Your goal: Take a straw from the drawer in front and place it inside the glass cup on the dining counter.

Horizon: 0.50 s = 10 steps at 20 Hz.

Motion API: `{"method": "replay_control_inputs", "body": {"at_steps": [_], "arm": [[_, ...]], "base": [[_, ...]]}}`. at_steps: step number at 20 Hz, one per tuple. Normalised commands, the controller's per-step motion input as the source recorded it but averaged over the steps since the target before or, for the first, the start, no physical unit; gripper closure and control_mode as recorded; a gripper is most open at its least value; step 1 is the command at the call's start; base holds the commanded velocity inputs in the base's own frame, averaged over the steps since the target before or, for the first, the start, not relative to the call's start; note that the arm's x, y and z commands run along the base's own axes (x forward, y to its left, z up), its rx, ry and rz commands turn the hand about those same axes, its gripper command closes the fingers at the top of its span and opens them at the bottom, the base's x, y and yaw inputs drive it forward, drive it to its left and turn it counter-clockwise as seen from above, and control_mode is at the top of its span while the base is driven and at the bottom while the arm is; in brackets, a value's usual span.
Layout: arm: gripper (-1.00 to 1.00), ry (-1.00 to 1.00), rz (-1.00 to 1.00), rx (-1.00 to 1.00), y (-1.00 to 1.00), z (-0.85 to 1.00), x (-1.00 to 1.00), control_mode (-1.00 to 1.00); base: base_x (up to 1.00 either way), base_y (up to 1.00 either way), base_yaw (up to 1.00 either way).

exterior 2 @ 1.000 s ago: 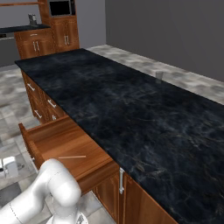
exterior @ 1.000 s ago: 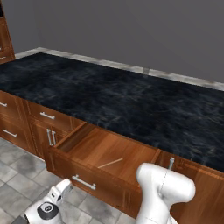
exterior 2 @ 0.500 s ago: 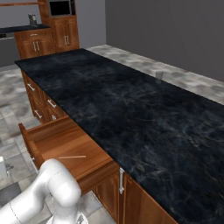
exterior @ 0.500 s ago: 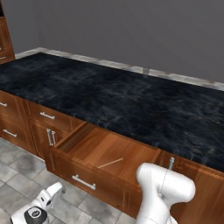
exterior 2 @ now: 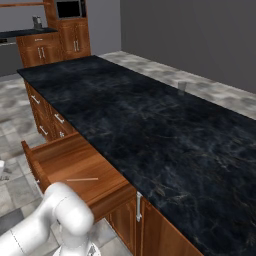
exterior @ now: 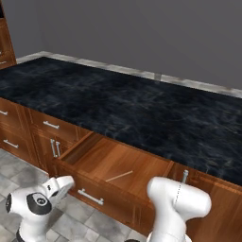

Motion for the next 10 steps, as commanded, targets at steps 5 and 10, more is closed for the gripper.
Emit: {"method": "replay_control_inputs", "body": {"at_steps": [5, 10], "arm": [[-1.00, 0.15, -0.08, 0.30, -0.73, 0.91, 0.00, -1.00], [-1.00, 0.17, -0.06, 0.26, -0.86, 0.79, 0.11, -1.00]], "base": [[0.00, 0.00, 0.00], [0.00, 0.00, 0.00]]}}
